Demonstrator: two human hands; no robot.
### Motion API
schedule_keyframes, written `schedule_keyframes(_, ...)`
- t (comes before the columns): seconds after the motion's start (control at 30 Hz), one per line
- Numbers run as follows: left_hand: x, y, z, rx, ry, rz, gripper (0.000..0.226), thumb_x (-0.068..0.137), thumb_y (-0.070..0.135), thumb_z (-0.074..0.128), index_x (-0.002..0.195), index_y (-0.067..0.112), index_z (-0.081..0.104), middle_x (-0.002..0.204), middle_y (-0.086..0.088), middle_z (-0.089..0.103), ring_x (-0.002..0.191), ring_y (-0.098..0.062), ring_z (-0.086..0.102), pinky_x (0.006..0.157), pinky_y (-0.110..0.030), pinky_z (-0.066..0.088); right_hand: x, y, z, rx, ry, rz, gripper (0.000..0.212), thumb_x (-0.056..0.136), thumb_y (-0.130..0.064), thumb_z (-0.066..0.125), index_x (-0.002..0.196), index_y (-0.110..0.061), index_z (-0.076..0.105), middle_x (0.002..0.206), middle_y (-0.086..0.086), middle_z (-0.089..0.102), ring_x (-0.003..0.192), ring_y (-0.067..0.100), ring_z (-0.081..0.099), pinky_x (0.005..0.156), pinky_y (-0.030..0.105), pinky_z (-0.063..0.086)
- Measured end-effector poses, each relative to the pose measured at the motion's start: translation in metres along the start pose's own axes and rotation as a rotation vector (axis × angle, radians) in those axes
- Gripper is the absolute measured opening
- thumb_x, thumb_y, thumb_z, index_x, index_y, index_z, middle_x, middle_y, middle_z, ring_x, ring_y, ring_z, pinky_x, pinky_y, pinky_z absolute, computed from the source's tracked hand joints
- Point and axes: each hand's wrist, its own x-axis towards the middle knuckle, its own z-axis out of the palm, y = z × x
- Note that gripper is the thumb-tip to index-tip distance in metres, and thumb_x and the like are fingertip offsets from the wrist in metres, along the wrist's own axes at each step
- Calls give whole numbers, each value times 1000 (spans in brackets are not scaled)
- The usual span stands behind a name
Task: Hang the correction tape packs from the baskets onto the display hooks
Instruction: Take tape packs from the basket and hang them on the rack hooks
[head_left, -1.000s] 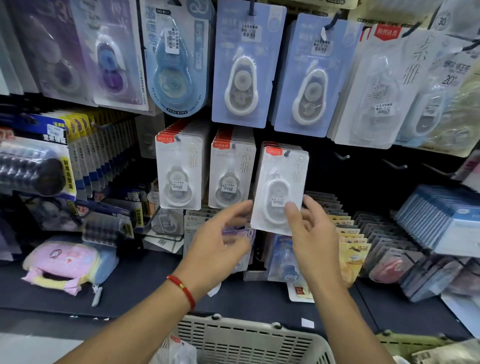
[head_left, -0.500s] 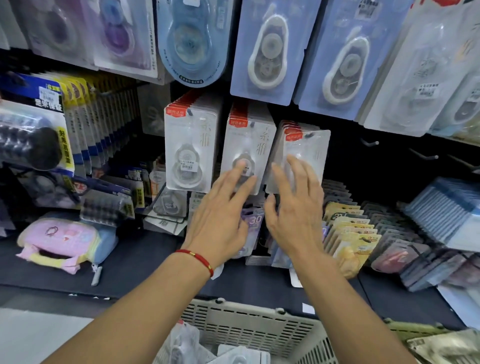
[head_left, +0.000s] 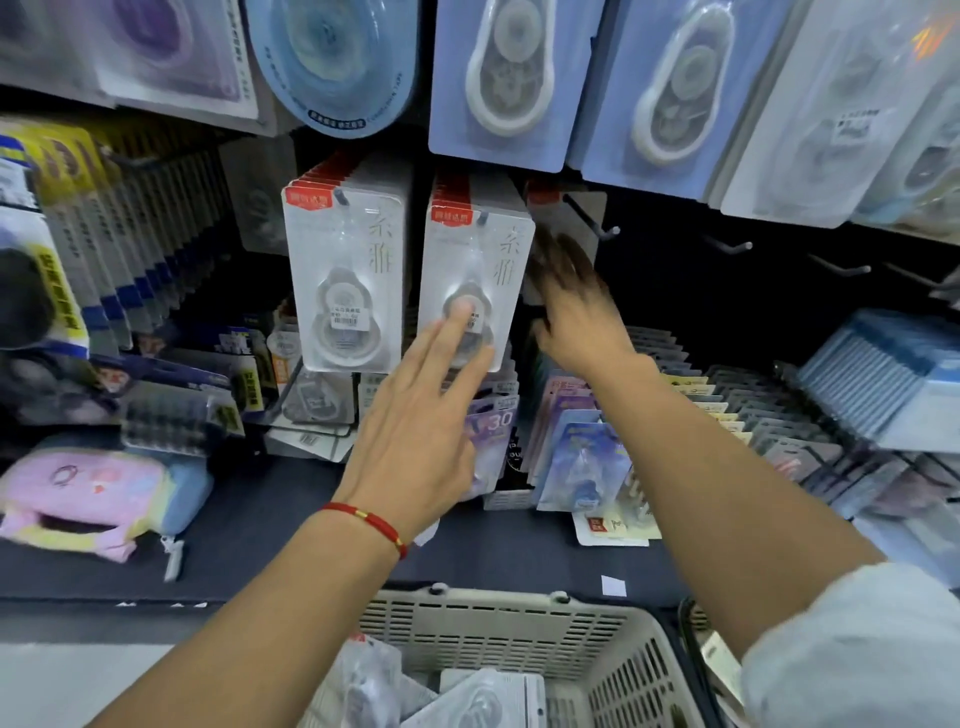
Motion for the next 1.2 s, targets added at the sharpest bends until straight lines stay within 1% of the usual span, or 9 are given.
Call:
schedule_keyframes(0.1, -5, -4, -7, 31, -51, 6, 84, 86, 0, 60, 163, 23, 34, 177, 7, -7, 163, -21, 5, 119, -40, 40, 6, 8, -4, -1, -110, -43, 81, 92, -10, 66, 164, -25, 32, 178, 3, 0, 163, 32, 5, 110, 51, 49)
schedule_keyframes(0.27, -29, -7, -16, 70, -174, 27, 62, 88, 7, 60, 150, 15, 53, 165, -7, 38, 149, -31, 38, 112, -46, 46, -55, 1, -17, 165, -128, 75, 63, 95, -9, 57, 157, -18, 44, 171, 8, 28, 146, 35, 41, 107, 49, 49)
schedule_keyframes(0.37, -67, -12, -3, 268, -396, 114, 53, 94, 20, 54, 146, 23, 53, 138, -1, 61, 128, -30, 53, 100, -44, 46, -126, -14, -16, 368, -54, 195, 35, 94, -18, 55, 124, -13, 72, 126, 8, 71, 106, 29, 68, 94, 41, 55)
schedule_keyframes(0.5, -152, -26, 37, 390, -667, 84, 41, 92, 20, 54, 133, 23, 59, 132, -2, 63, 127, -29, 53, 99, -42, 43, -217, -49, 11, 568, -304, 264, 21, 90, -22, 60, 101, -19, 77, 81, -4, 72, 80, 24, 72, 78, 34, 55)
schedule_keyframes(0.63, -230, -46, 66, 444, -900, -52, 51, 96, 23, 54, 147, 30, 54, 163, -5, 38, 157, -29, 22, 125, -48, 22, -283, -93, 70, 583, -913, 163, 22, 97, -21, 62, 111, -18, 78, 114, 6, 76, 105, 31, 72, 96, 41, 57)
schedule_keyframes(0.73, -256, -54, 68, 398, -829, -199, 56, 93, 22, 60, 148, 34, 54, 176, -4, 9, 163, -29, -8, 131, -54, 1, -319, -123, 121, 485, -1065, 122, 40, 98, -26, 65, 138, -17, 67, 144, 8, 65, 131, 27, 60, 106, 31, 46)
schedule_keyframes(0.93, -295, -29, 78, 193, -666, -475, 56, 93, 18, 63, 147, 29, 54, 177, -3, 1, 162, -27, -13, 133, -44, 1, -376, -154, 201, 289, -1155, 5, 95, 102, -20, 65, 169, -27, -2, 175, -4, -19, 163, 24, -14, 131, 51, 6)
schedule_keyframes(1.07, -298, -8, 88, 183, -557, -547, 45, 91, 20, 67, 136, 26, 64, 173, -7, 25, 163, -31, -1, 132, -50, -3, -384, -138, 225, 187, -1033, -108, 96, 100, -17, 66, 169, -22, 0, 177, 1, 1, 163, 28, 2, 128, 51, 15)
schedule_keyframes(1.2, -289, 3, 101, 129, -503, -503, 43, 84, 10, 72, 127, 17, 72, 162, -11, 45, 161, -33, 16, 132, -46, 10, -397, -126, 230, 58, -951, -152, 86, 87, -27, 78, 158, -15, 31, 150, 13, 44, 140, 32, 38, 116, 46, 32)
